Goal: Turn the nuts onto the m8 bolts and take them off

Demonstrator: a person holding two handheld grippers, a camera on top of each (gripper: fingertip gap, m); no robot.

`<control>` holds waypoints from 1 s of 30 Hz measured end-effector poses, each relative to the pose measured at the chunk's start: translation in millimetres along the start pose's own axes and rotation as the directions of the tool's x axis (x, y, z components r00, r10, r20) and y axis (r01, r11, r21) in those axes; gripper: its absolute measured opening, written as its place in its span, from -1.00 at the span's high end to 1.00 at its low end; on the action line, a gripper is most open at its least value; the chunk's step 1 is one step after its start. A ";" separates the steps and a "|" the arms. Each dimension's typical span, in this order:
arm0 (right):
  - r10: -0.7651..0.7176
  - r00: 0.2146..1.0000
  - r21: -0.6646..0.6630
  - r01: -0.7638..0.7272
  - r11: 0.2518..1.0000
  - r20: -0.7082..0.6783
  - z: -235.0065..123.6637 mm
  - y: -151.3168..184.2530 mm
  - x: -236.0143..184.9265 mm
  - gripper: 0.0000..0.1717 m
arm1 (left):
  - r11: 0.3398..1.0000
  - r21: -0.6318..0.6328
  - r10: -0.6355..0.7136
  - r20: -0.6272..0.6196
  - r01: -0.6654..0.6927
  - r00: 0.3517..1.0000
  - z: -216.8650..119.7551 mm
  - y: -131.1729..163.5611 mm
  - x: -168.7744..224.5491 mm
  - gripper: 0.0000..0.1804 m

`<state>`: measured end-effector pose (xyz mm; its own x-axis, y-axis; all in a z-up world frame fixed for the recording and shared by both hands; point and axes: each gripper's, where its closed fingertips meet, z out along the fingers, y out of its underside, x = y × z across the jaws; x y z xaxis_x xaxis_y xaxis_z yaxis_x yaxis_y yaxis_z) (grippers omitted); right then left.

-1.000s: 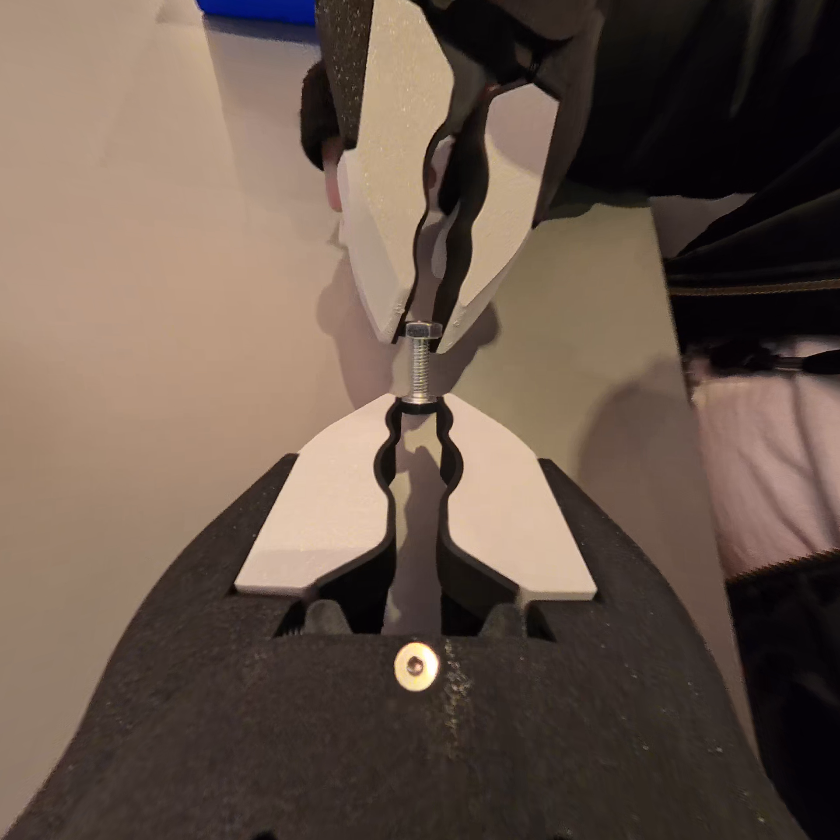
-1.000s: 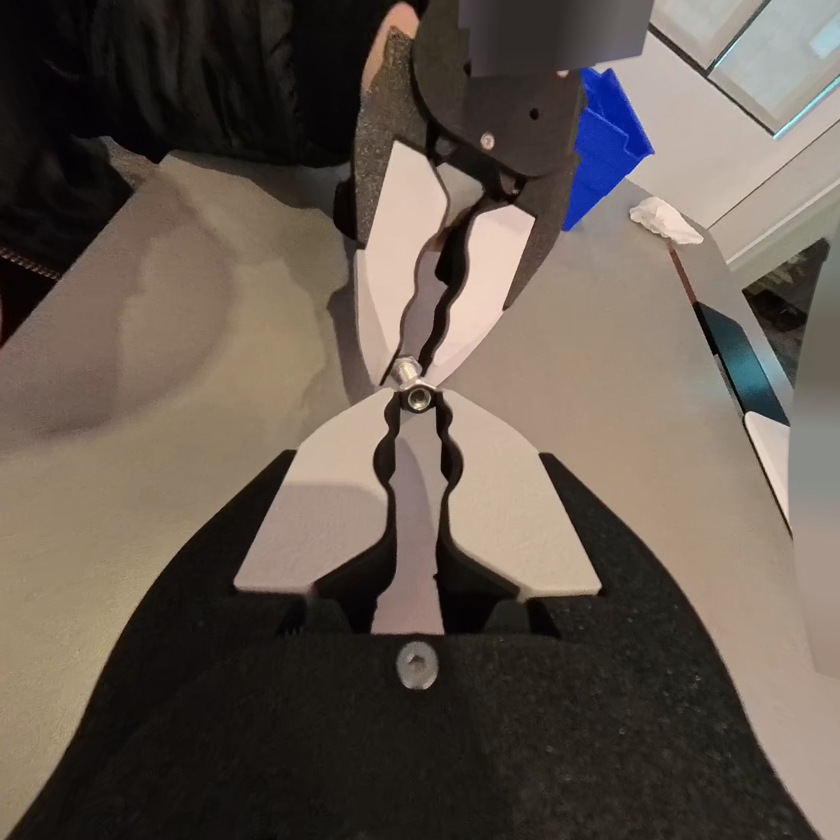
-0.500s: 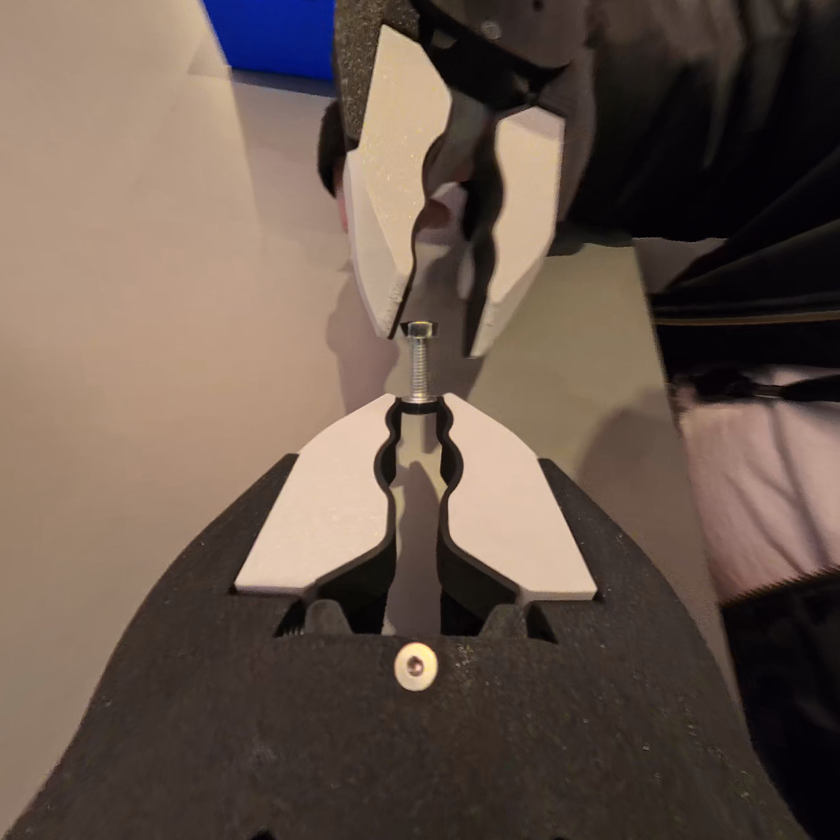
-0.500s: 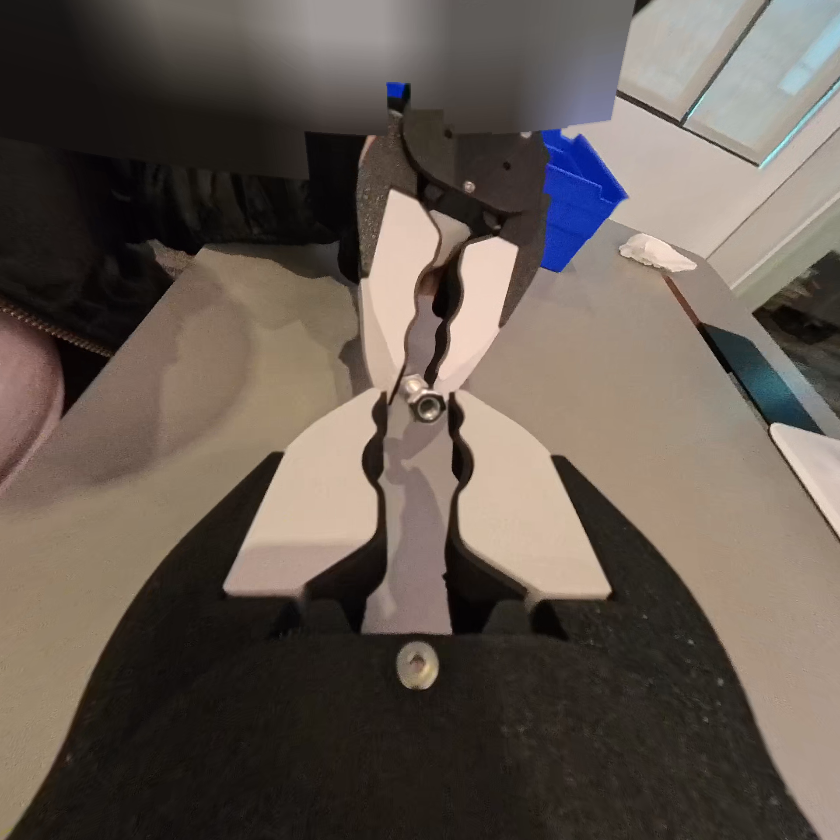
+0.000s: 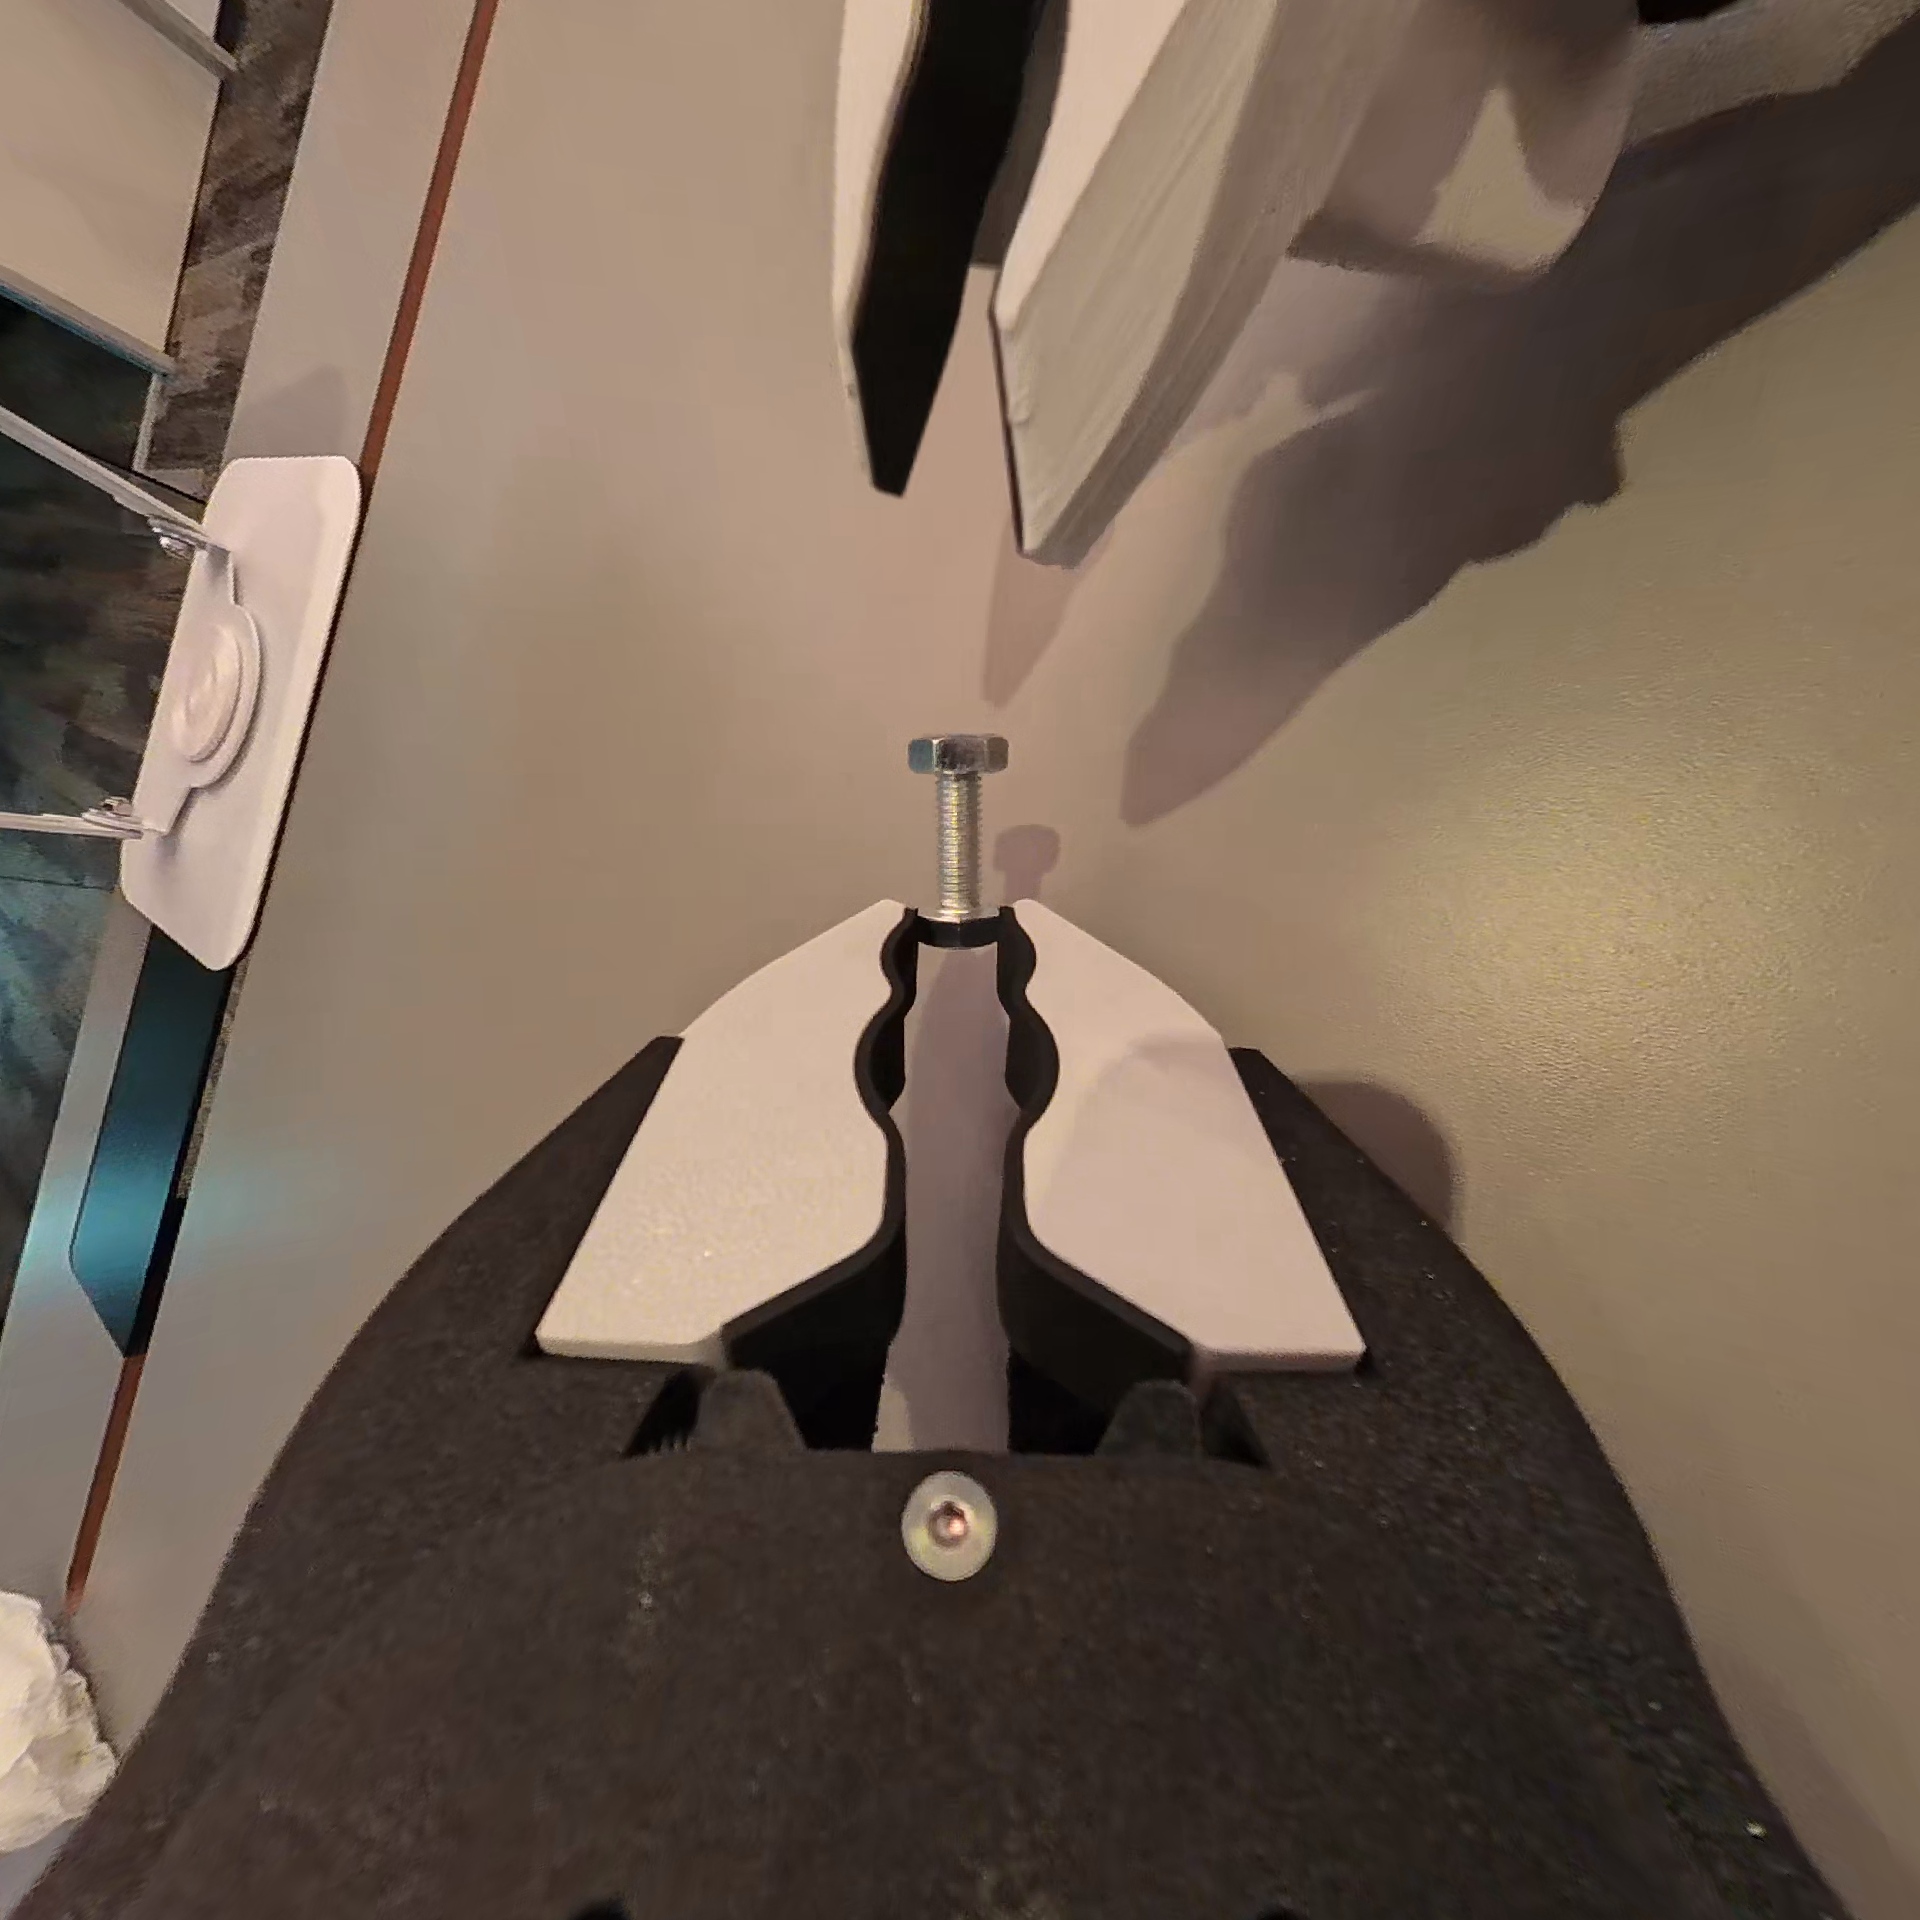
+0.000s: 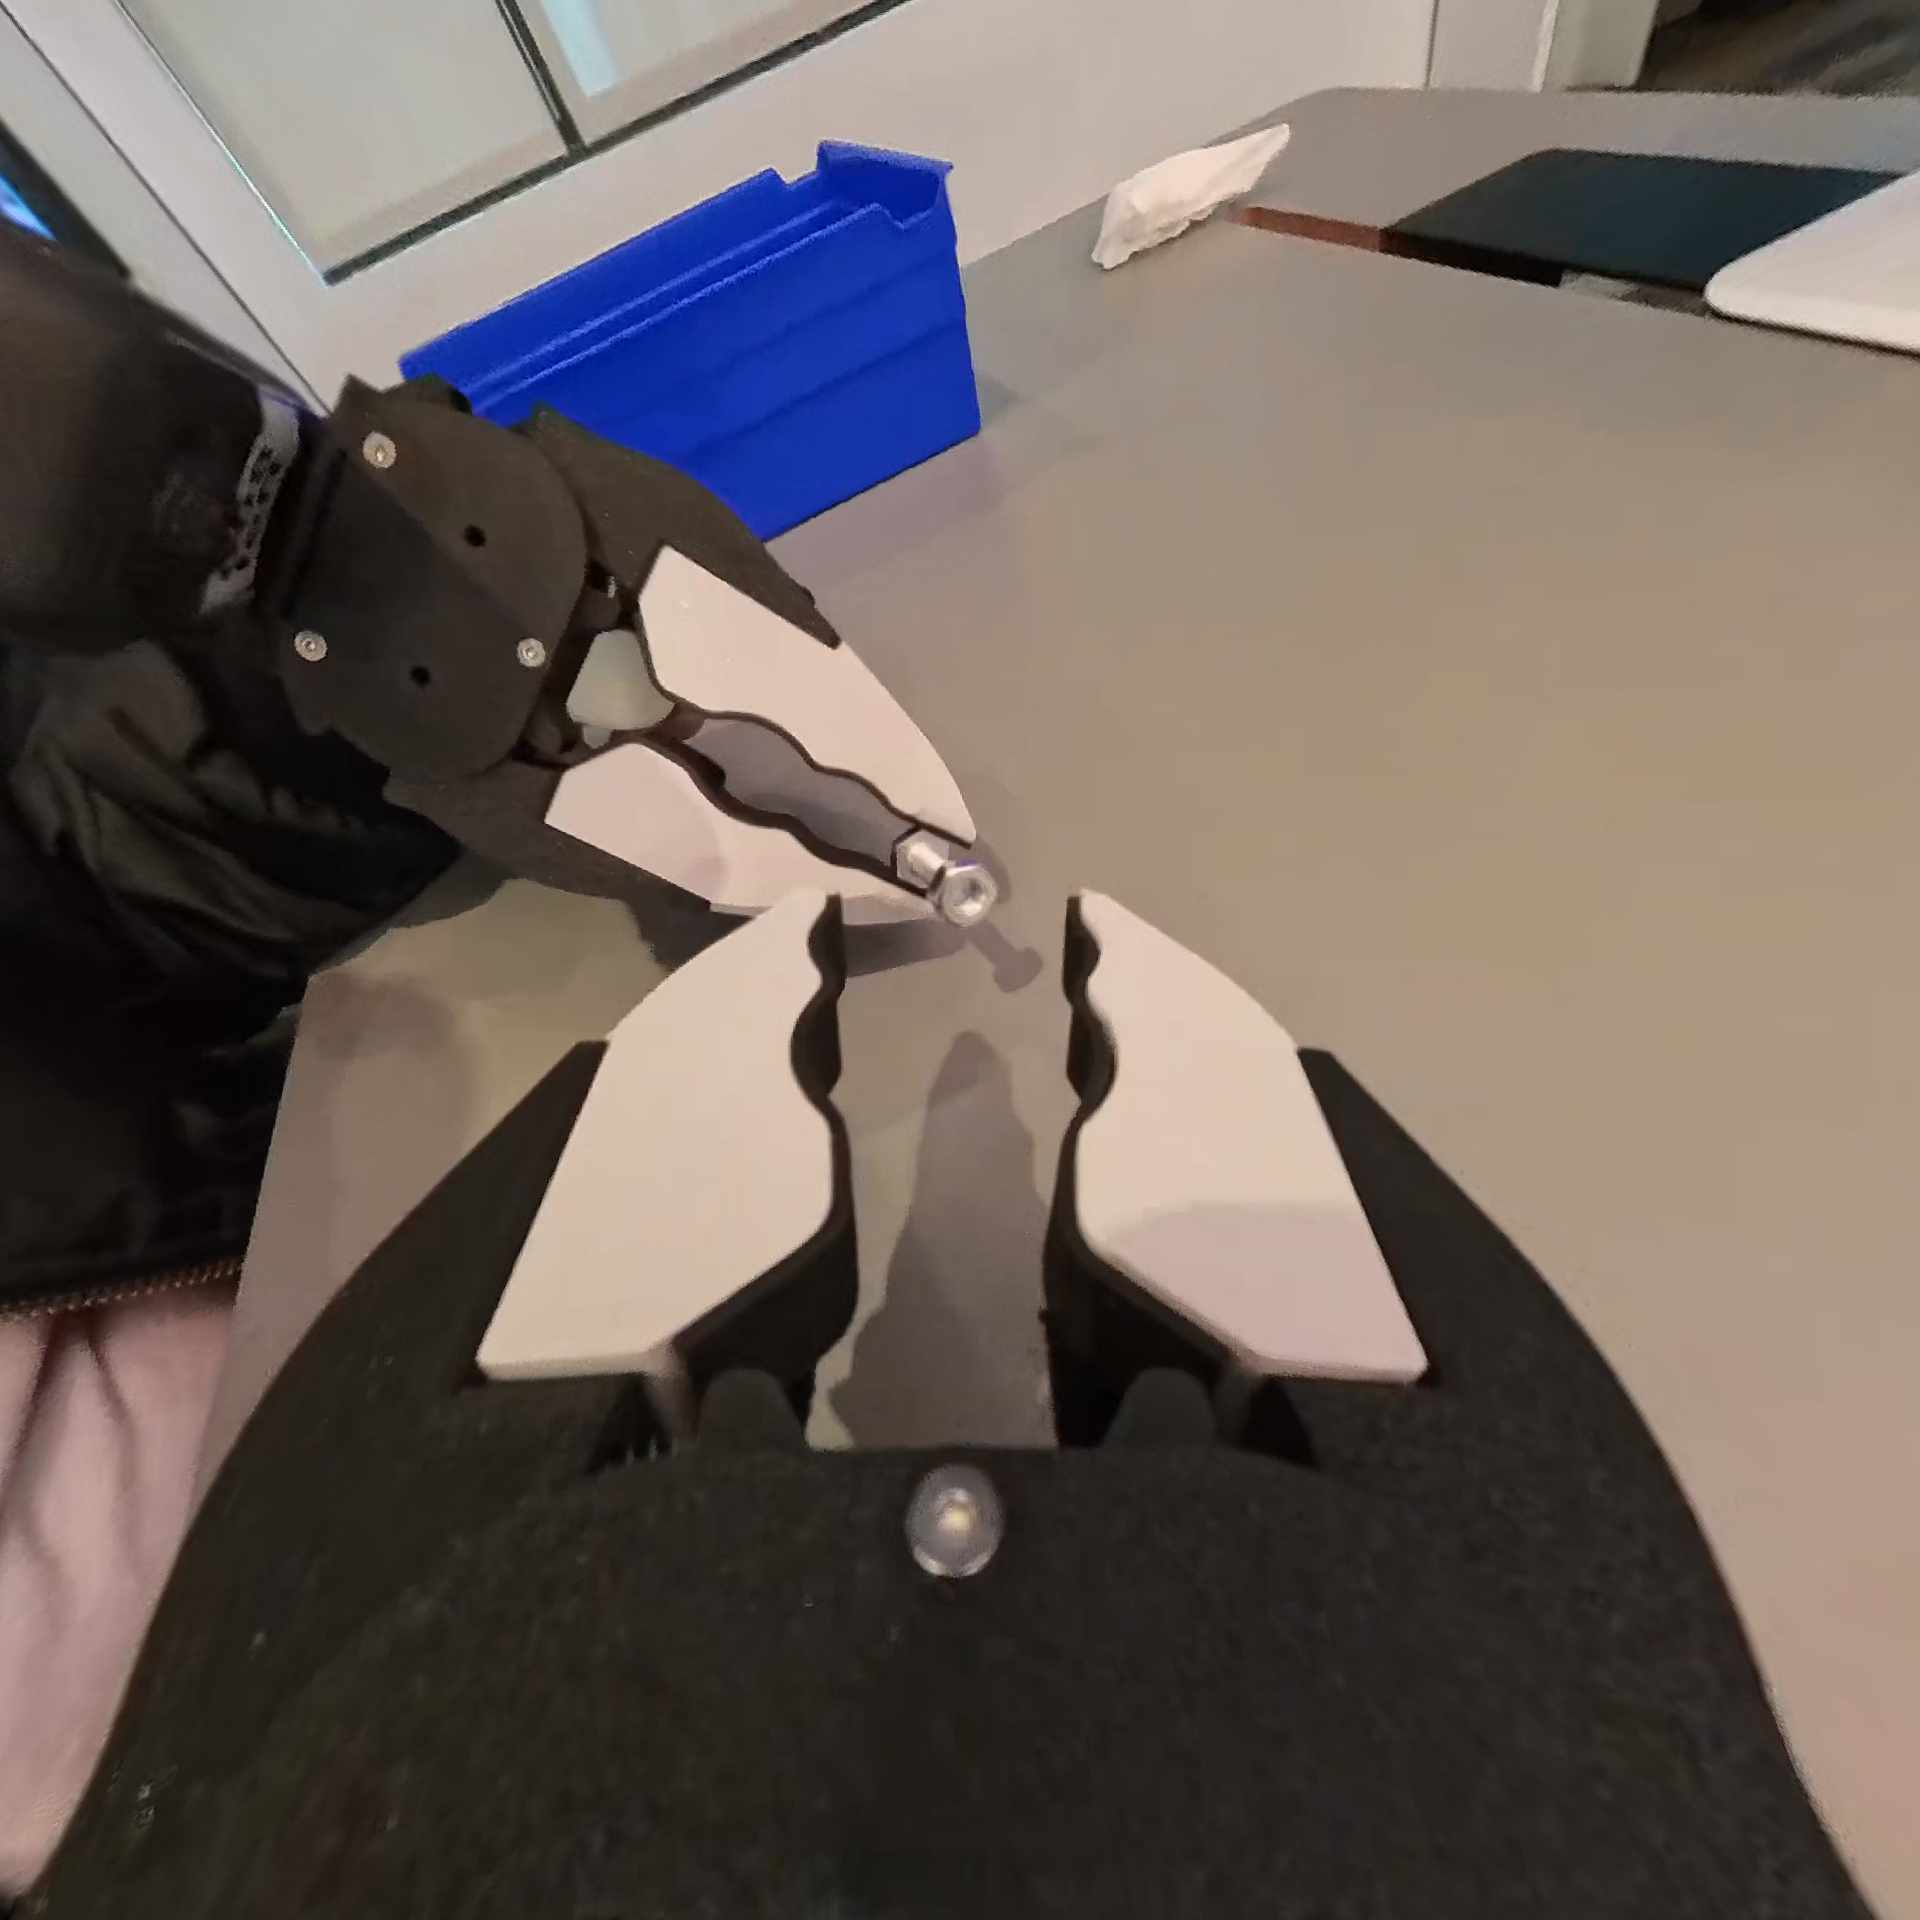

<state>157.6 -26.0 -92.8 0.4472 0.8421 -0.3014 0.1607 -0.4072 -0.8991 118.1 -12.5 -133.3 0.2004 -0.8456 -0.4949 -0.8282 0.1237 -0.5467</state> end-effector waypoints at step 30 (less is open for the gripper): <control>0.069 0.987 -0.176 -0.043 0.983 0.142 21.2 11.5 -16.7 0.84 | 0.992 0.094 -0.070 -0.169 0.087 0.983 -14.3 -14.3 15.9 0.84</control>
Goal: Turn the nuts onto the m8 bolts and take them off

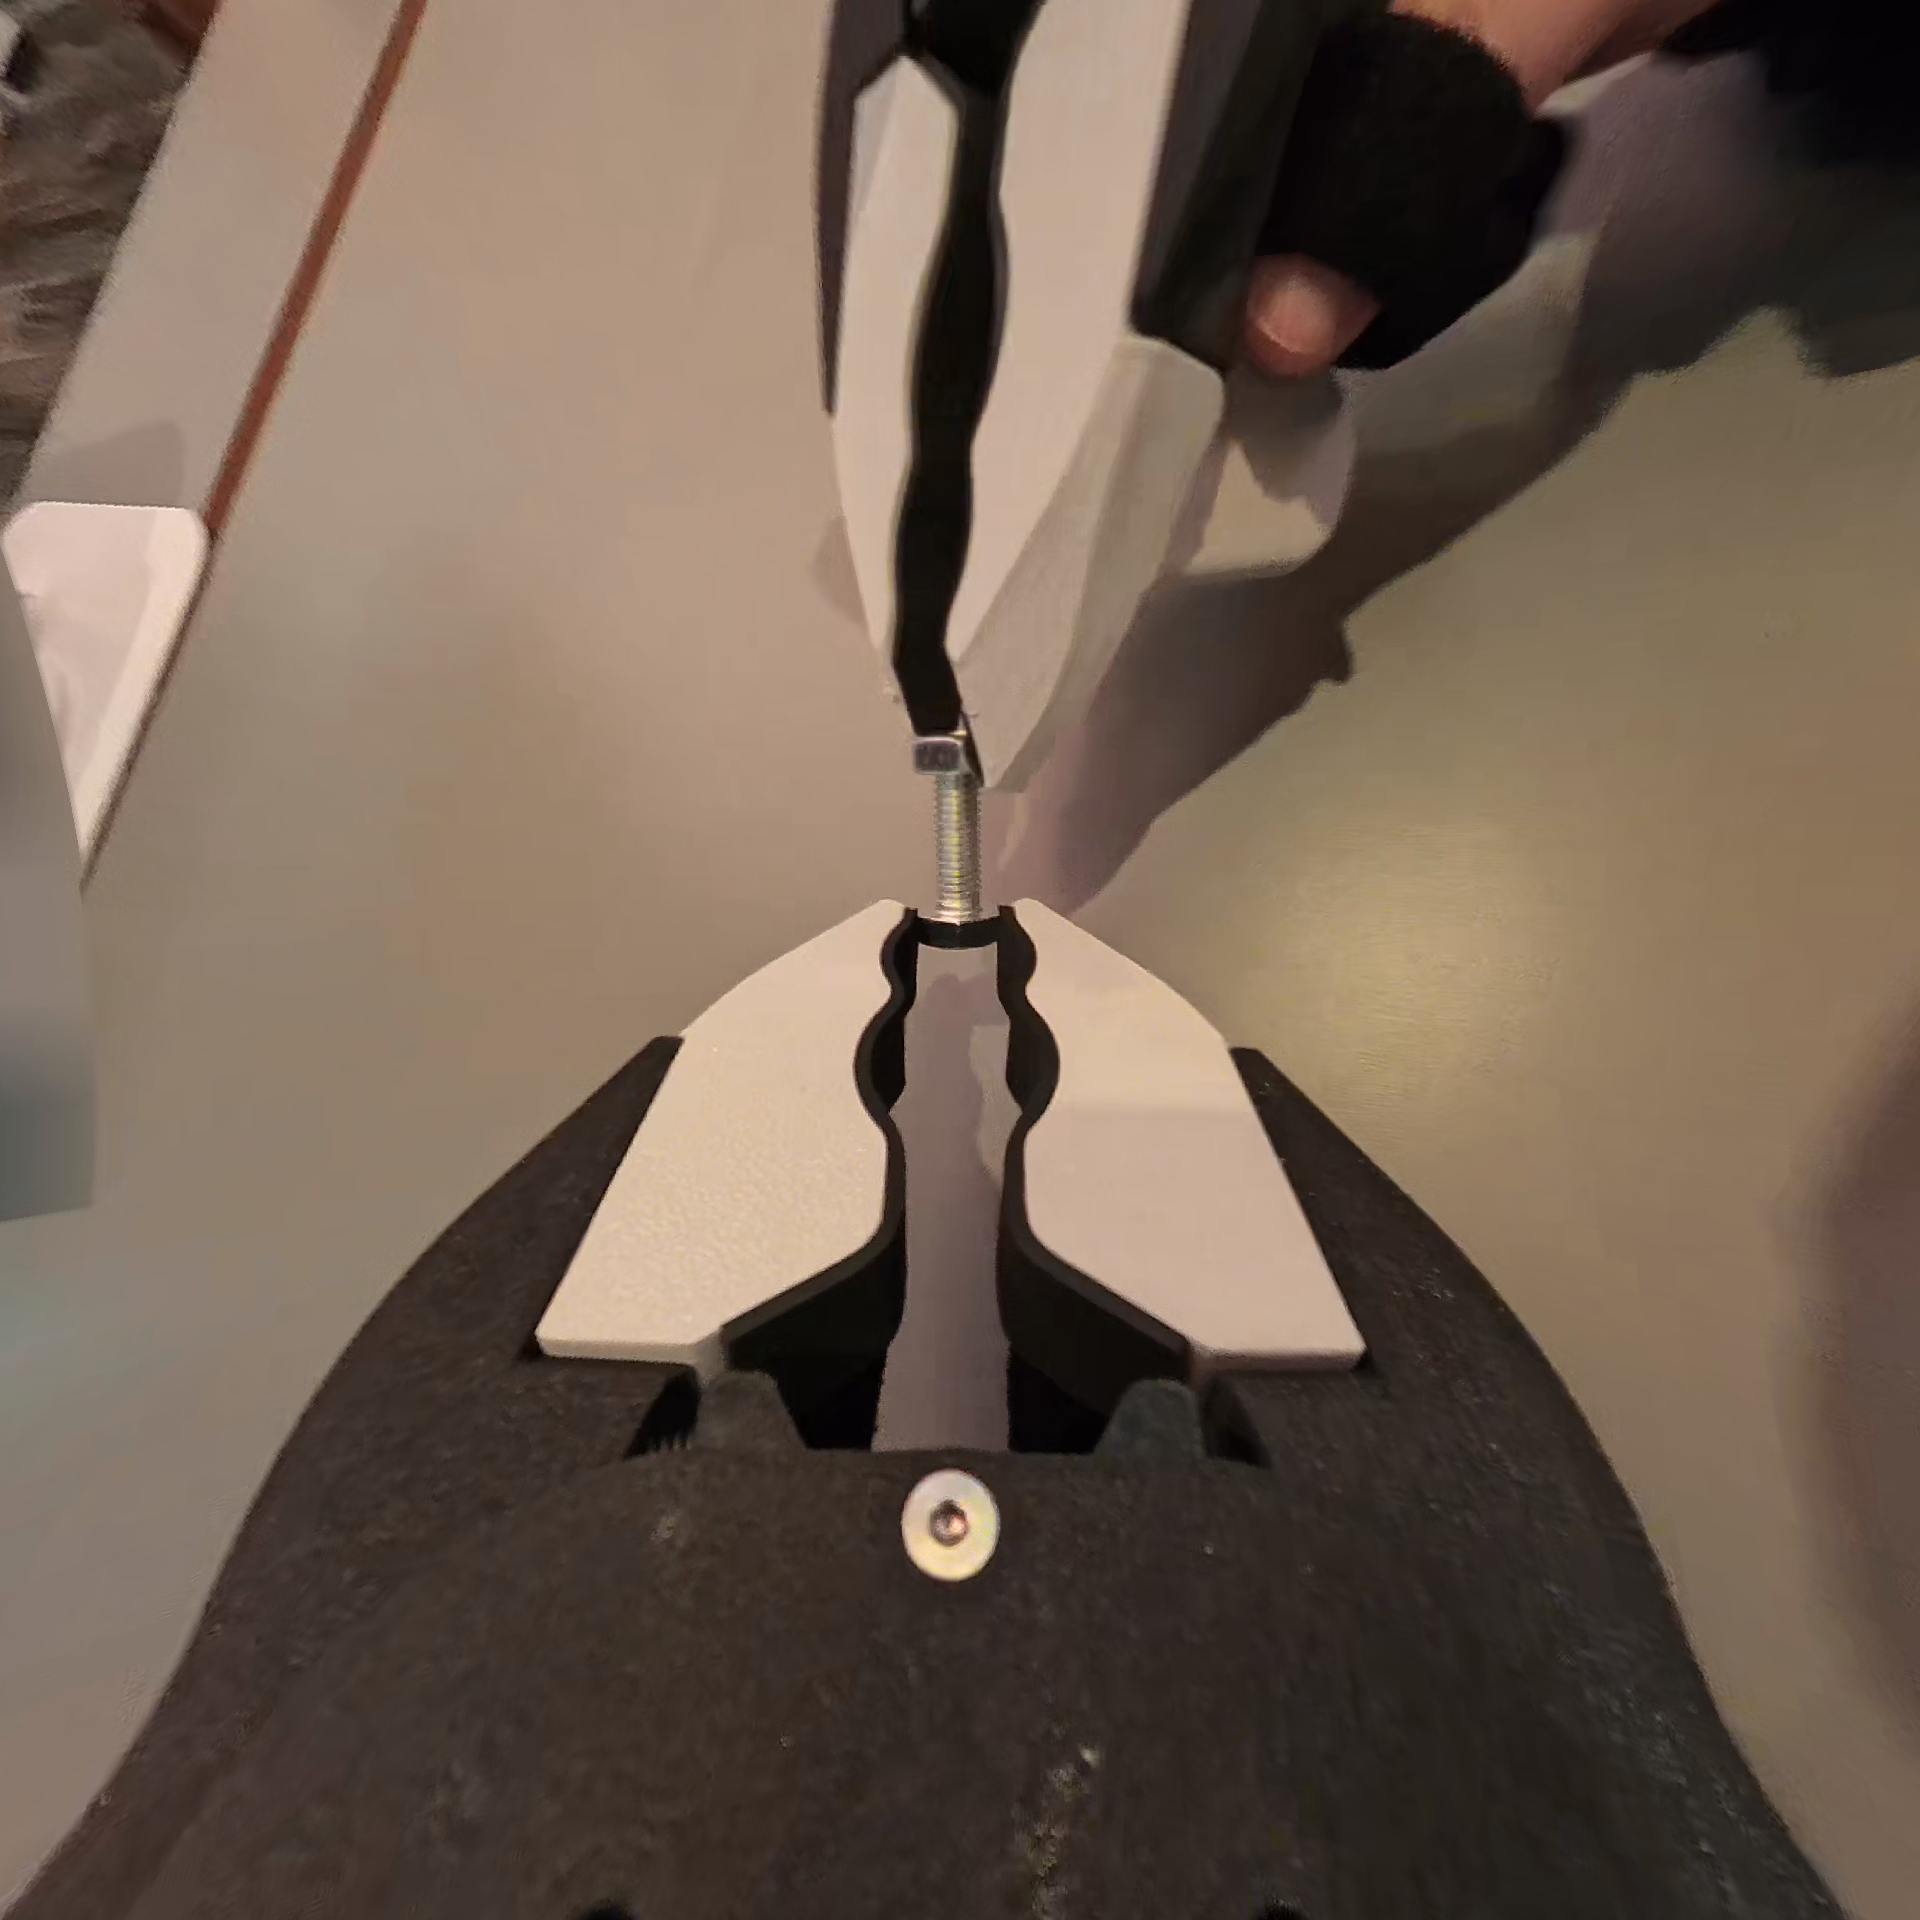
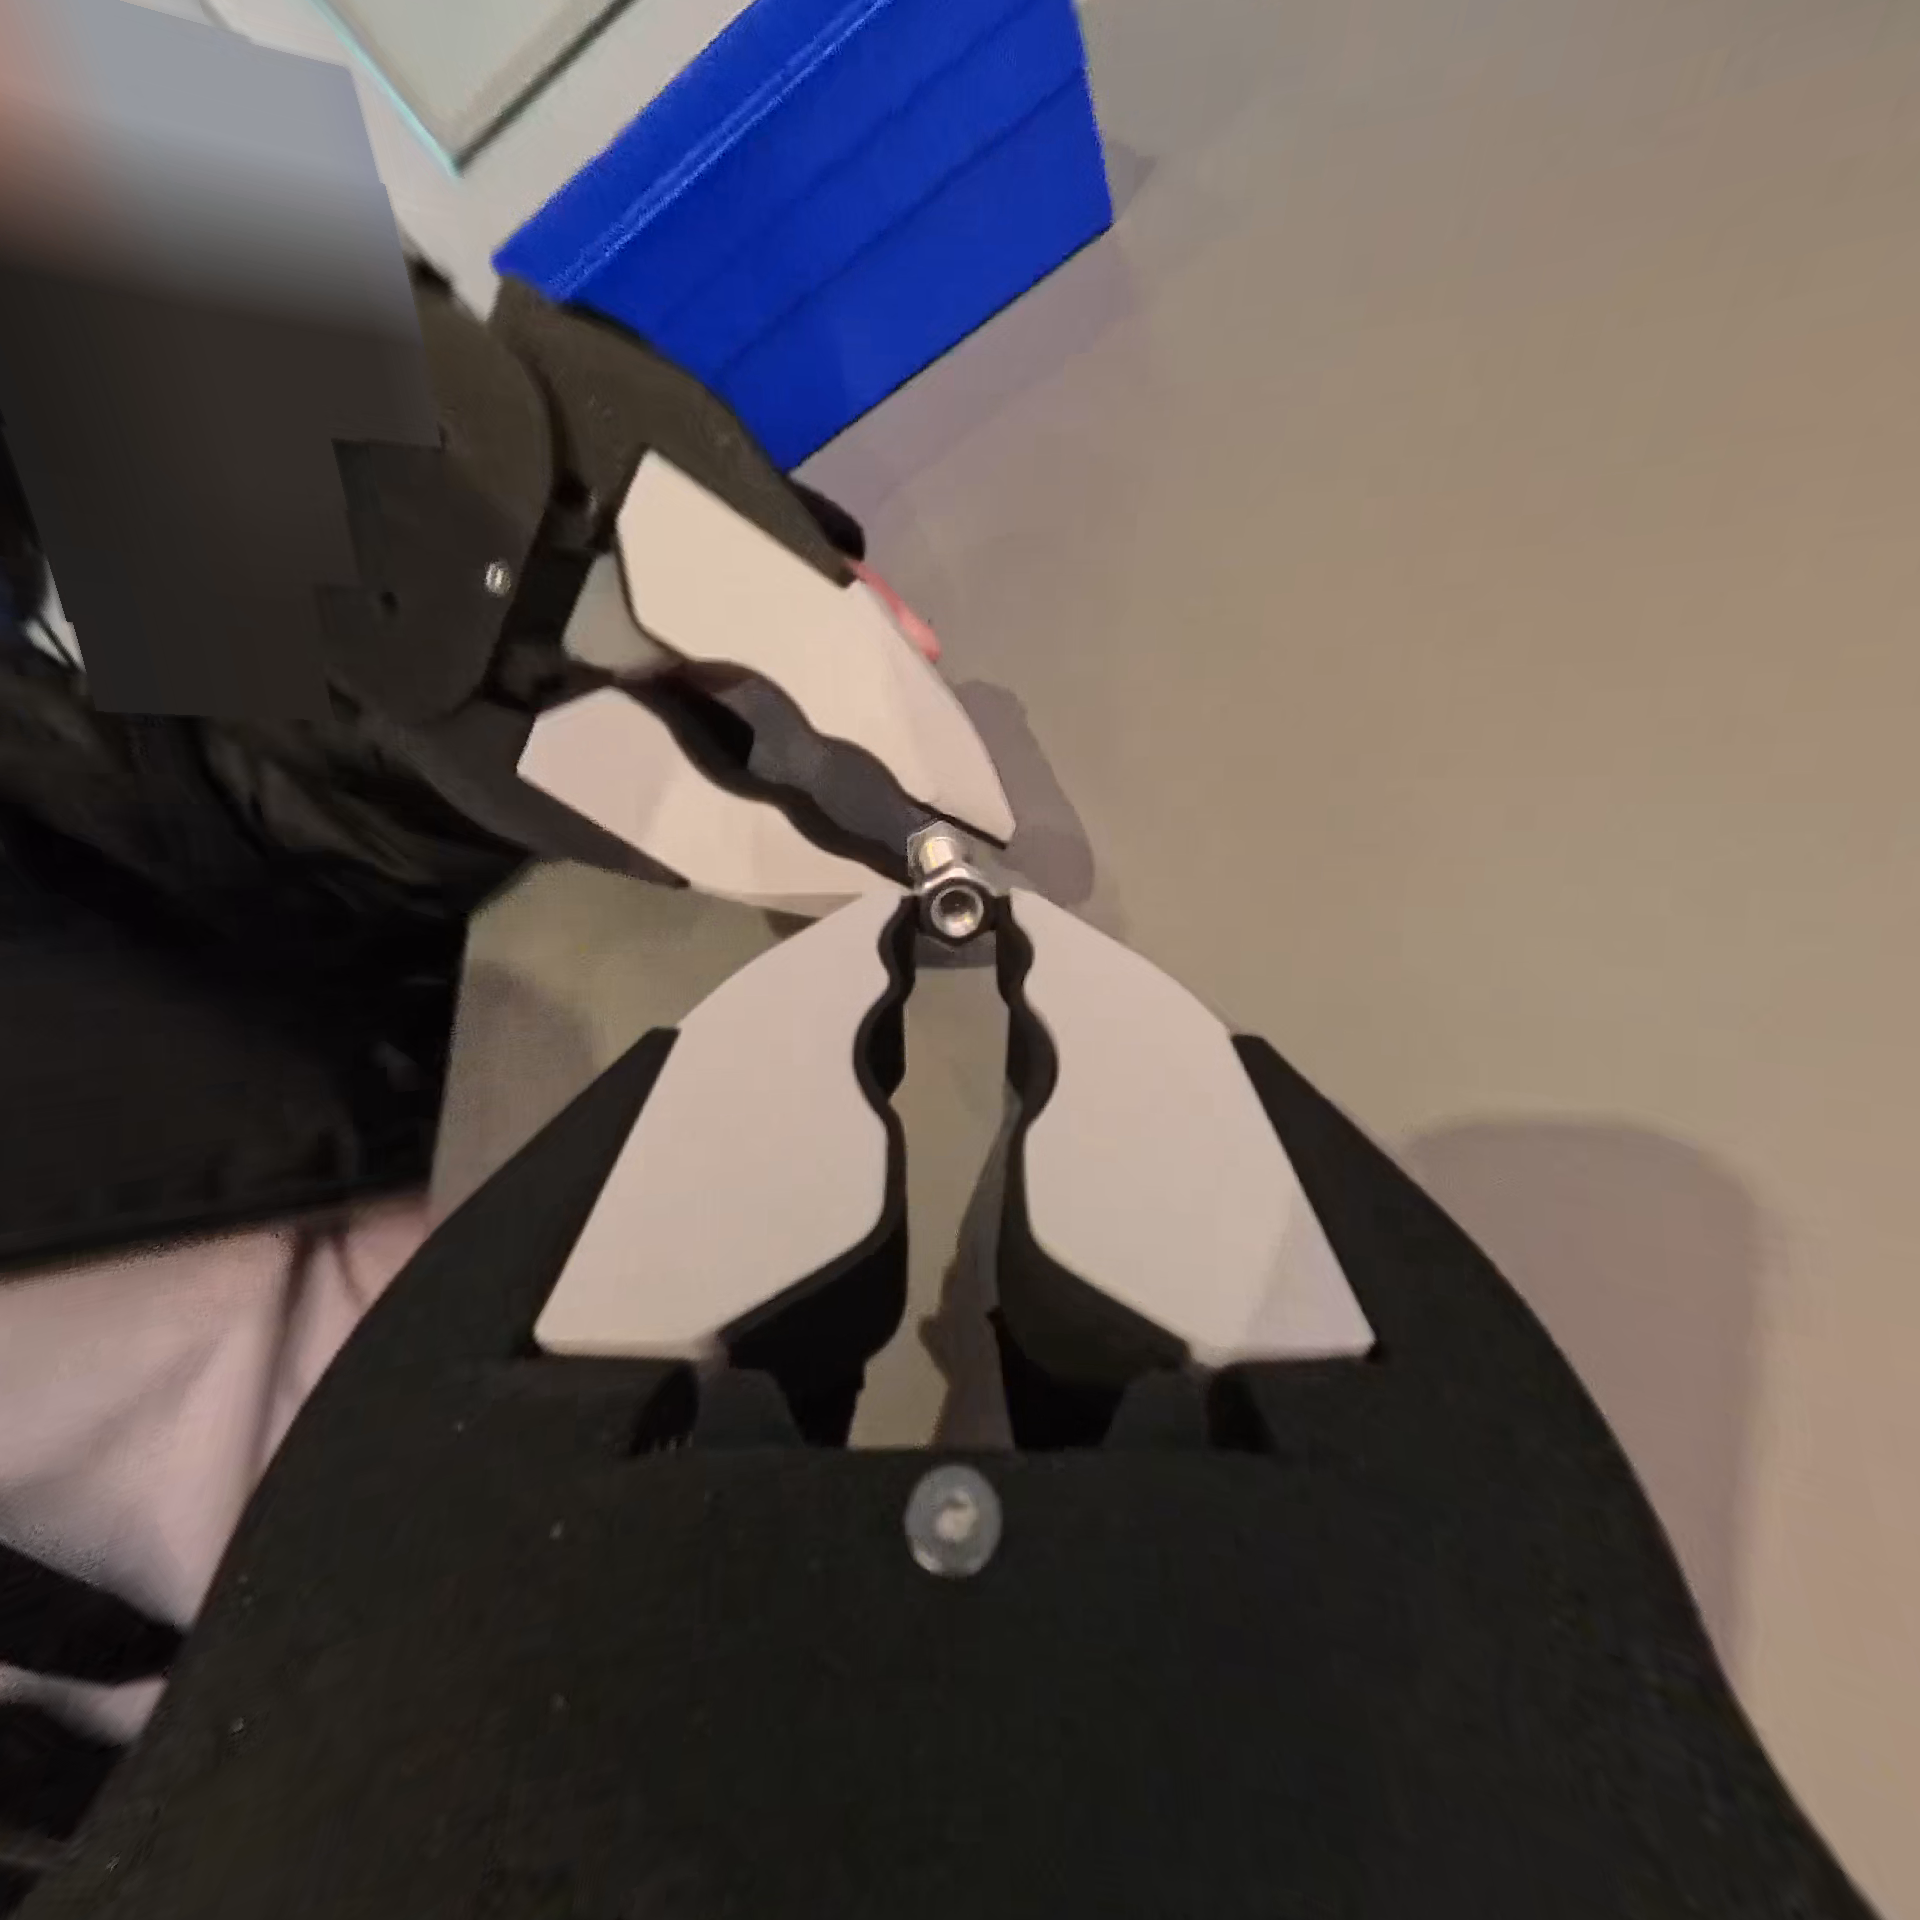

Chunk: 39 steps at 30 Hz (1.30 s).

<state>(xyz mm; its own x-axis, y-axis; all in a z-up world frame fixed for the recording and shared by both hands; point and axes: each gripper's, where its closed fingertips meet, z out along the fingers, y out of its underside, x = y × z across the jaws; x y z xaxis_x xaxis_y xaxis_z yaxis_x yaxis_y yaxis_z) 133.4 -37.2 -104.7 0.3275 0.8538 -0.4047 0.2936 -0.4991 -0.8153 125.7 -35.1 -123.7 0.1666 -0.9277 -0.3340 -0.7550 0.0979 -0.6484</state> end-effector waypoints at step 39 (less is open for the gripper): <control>0.340 0.941 0.100 -0.338 0.936 -0.003 -2.9 5.2 14.8 0.55 | 0.999 -0.034 0.029 0.018 -0.028 0.999 4.1 9.2 -2.4 0.84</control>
<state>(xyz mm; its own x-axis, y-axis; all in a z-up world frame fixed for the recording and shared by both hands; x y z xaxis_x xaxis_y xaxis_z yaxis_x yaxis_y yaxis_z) 142.3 -27.7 -113.7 0.4108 0.6329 -0.6562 0.0739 -0.7405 -0.6679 120.9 -30.5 -131.8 0.1561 -0.9178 -0.3651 -0.7804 0.1120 -0.6152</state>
